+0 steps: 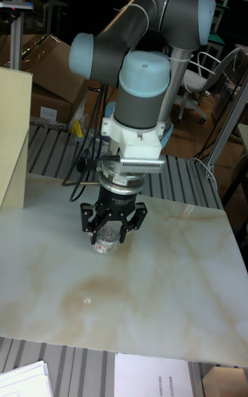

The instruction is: Put the object on the shelf

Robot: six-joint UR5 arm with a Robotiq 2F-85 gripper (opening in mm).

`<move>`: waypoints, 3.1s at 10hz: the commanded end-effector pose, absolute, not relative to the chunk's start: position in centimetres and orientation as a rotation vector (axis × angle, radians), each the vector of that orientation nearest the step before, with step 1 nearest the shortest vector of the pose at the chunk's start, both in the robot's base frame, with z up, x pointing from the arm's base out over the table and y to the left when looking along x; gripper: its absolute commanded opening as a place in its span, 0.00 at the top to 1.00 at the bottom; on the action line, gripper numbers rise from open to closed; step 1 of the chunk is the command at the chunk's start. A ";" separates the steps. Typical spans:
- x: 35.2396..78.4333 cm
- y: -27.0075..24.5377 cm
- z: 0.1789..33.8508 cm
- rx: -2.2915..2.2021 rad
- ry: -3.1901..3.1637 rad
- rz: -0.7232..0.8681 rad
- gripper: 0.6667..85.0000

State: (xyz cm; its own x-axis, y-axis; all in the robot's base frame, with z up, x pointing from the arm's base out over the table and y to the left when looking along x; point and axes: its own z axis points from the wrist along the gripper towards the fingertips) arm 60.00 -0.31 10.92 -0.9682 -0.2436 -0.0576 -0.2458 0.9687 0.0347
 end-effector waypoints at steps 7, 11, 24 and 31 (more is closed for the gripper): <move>57.1 -3.9 21.7 -0.433 3.060 0.028 0.99; 59.6 -3.4 21.3 -0.441 2.971 0.044 0.99; 56.6 -11.4 31.6 -0.549 3.018 -0.063 0.99; 56.1 -16.3 30.9 -0.649 2.967 -0.096 0.99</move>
